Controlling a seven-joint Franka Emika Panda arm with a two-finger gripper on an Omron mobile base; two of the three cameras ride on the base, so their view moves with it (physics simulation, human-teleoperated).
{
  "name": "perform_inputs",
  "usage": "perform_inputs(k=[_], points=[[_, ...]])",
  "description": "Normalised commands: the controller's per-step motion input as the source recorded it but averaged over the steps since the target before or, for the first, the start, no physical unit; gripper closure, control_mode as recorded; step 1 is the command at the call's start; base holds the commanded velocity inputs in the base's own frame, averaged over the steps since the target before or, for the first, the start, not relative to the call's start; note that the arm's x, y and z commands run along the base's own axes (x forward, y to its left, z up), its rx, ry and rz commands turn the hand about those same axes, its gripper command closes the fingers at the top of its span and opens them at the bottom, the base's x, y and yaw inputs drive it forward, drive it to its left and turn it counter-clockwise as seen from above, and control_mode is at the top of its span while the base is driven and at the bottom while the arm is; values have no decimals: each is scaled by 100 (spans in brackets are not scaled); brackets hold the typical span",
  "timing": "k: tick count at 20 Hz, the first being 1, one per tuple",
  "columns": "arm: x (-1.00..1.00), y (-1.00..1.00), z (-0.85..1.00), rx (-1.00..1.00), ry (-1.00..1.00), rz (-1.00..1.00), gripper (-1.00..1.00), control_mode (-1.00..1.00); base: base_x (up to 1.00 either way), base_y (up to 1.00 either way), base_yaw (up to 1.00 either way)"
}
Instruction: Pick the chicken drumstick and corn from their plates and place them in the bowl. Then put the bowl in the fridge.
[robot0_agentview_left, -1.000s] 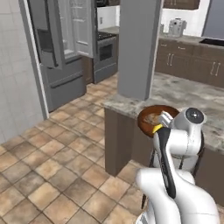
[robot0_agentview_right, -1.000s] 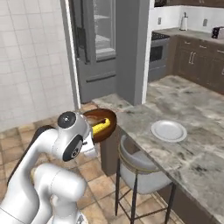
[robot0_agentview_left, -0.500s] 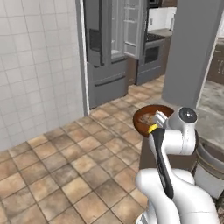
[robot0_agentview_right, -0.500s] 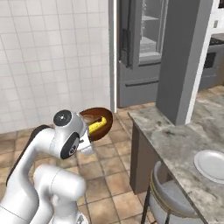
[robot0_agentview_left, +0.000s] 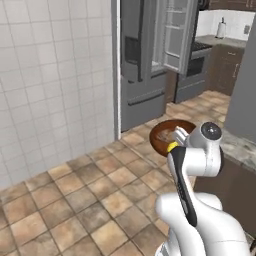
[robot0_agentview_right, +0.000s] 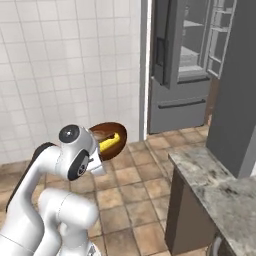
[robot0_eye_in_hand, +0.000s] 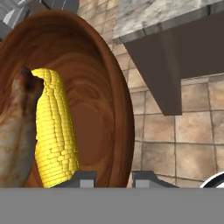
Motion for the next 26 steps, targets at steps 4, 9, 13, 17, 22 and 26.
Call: perform_inputs(k=[4,9,13,17,22,26], points=[[0,0,0,0,0,0,100,100,75,28,-7],[0,0,0,0,0,0,100,100,61,27,-38],[0,0,0,0,0,0,100,100,50,28,-50],[0,0,0,0,0,0,100,100,50,28,-51],[0,0,0,0,0,0,100,100,53,34,-45],[0,0,0,0,0,0,100,100,48,54,-28]])
